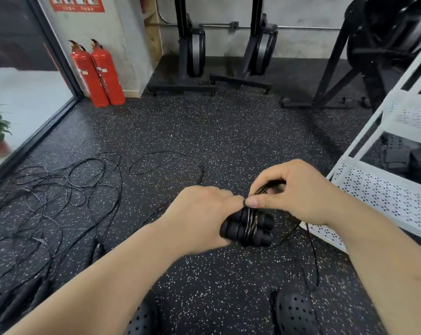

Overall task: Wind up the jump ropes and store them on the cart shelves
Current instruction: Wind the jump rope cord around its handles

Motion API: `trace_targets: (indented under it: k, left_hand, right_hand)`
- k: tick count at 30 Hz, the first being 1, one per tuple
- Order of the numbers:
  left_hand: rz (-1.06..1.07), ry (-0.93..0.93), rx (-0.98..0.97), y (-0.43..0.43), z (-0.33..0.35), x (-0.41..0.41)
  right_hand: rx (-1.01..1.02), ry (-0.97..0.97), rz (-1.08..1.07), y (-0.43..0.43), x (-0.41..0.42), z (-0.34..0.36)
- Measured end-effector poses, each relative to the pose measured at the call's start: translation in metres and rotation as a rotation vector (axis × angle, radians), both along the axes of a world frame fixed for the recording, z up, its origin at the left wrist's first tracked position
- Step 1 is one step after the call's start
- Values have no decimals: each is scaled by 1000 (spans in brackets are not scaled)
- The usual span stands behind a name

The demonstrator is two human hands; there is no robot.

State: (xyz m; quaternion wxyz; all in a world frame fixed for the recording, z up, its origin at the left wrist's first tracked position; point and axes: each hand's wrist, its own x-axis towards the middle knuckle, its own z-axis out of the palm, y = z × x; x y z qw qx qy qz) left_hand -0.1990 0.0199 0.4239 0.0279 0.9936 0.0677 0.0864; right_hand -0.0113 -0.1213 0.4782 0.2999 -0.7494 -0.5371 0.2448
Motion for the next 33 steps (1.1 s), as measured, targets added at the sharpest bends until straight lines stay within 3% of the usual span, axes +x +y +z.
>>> trace_targets:
  k: [3,6,13,19,25,33]
  left_hand:
    - [-5,-62,-33,-2,5,0]
    - [85,-101,-188,-5,15,-1]
    - [176,-1,-526,-8,20,-2]
    - [263,50,-615,3,8,-1]
    - [493,-40,-499,39,-10,-4]
    - [664,66,-177,62,-24,-10]
  right_hand:
    - [52,182,-17,-3,3,-3]
    - [98,319,-78,-4,6,-8]
    - [97,376,-215,6,4,-37]
    - [-40,174,-347,17,-6,-67]
    - [-206,191,-202,21,-38,-83]
    - [-311,-426,52,8,-77,-46]
